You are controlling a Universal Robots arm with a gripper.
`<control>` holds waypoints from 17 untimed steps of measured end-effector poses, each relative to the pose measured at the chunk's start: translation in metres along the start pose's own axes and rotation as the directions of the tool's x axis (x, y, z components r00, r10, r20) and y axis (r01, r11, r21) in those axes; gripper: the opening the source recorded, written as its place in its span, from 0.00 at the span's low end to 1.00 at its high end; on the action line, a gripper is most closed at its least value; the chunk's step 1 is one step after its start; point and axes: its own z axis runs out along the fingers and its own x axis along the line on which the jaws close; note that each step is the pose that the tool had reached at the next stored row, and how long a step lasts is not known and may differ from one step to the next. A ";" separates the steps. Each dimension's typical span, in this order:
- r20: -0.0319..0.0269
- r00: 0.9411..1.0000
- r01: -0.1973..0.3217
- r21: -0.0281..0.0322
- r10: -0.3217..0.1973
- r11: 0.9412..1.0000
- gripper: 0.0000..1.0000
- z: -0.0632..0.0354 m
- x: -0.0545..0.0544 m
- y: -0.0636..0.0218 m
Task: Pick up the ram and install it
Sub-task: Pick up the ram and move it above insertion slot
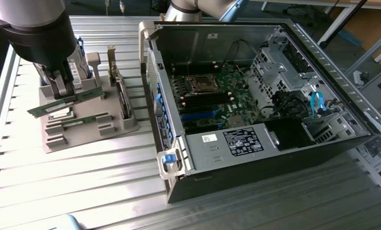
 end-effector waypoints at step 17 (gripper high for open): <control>0.001 1.000 0.000 0.000 0.000 1.000 0.12 -0.0118 -0.001 0.0001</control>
